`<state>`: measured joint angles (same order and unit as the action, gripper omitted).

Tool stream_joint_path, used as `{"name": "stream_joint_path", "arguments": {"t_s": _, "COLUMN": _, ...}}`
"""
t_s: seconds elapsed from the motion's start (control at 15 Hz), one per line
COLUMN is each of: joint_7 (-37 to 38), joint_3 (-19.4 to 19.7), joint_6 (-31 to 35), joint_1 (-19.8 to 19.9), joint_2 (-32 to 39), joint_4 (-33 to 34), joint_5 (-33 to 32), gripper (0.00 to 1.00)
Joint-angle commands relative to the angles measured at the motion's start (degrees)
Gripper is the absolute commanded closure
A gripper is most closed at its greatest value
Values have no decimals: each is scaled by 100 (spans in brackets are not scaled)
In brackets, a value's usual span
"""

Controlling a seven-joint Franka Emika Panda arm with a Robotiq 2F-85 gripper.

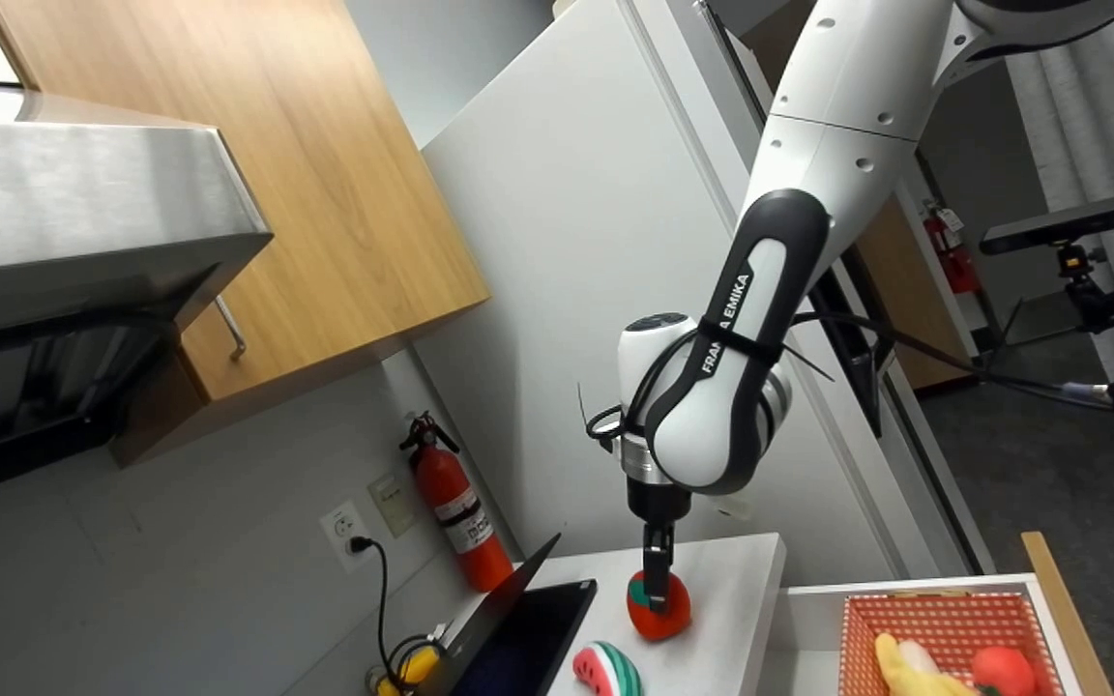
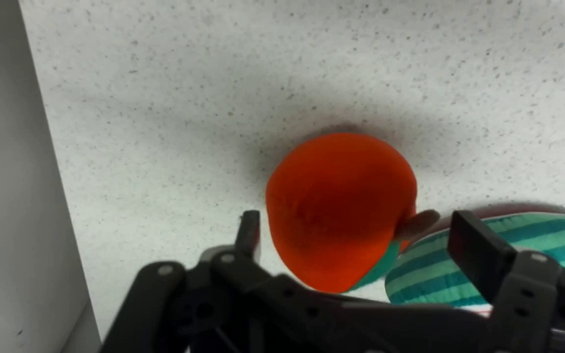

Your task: Open the drawer, pick up the orange plush toy, put it in the box that is in the drawer and close the drawer

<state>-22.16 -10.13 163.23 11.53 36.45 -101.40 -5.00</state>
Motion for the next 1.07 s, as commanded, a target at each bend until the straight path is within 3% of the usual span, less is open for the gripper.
{"name": "stream_joint_path", "arguments": {"t_s": 0.0, "joint_7": -176, "joint_3": -106, "joint_6": 19, "joint_1": 30, "joint_2": 255, "joint_4": 267, "joint_5": 125, "gripper": 34}}
{"name": "stream_joint_path", "arguments": {"t_s": 0.33, "joint_7": -181, "joint_3": -48, "joint_6": -32, "joint_1": 49, "joint_2": 262, "joint_4": 272, "joint_5": 73, "gripper": 73}}
{"name": "stream_joint_path", "arguments": {"t_s": 0.6, "joint_7": -45, "joint_3": 143, "joint_6": -6, "joint_1": -18, "joint_2": 43, "joint_4": -84, "joint_5": 4, "gripper": 97}}
{"name": "stream_joint_path", "arguments": {"t_s": 1.0, "joint_7": 140, "joint_3": 360, "joint_6": 59, "joint_1": -42, "joint_2": -832, "joint_4": -1414, "joint_5": 11, "gripper": 96}}
